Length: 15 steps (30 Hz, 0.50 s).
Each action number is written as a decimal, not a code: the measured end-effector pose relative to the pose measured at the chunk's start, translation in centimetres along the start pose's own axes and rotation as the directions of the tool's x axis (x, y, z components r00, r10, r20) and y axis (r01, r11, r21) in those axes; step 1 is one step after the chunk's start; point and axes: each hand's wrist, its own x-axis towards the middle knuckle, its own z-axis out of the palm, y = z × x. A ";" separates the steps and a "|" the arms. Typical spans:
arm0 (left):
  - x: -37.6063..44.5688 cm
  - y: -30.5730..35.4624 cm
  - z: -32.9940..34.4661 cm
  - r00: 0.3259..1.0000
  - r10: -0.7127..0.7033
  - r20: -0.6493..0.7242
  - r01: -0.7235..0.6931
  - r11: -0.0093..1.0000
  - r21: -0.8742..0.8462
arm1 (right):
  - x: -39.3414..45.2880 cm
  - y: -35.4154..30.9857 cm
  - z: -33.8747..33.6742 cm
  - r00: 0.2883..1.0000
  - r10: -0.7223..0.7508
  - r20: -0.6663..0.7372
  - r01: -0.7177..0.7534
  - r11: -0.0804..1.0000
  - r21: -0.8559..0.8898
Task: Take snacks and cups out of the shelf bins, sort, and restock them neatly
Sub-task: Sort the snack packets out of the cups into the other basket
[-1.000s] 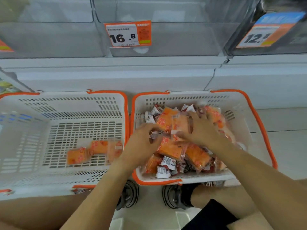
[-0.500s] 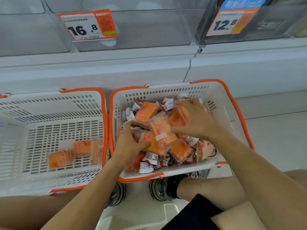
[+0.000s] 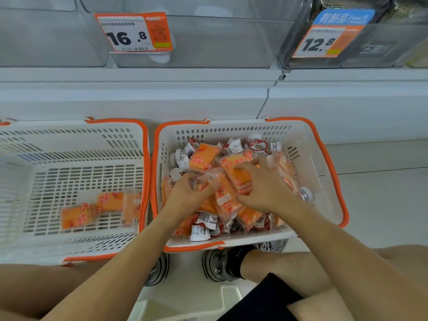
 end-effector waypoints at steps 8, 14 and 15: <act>-0.5 0.4 -1.1 0.989 0.054 -0.134 -0.077 0.982 -0.171 | -1.7 -1.1 -0.1 0.993 0.041 -0.110 -0.005 0.950 0.312; -2.5 3.1 -6.2 0.926 0.219 -0.307 -0.198 0.975 0.098 | -1.0 -5.2 0.3 0.973 -0.094 -0.213 0.160 0.935 0.318; -3.1 3.5 -7.2 0.913 0.236 -0.333 -0.202 0.970 0.134 | -0.7 -6.2 0.5 0.966 -0.132 -0.223 0.202 0.923 0.328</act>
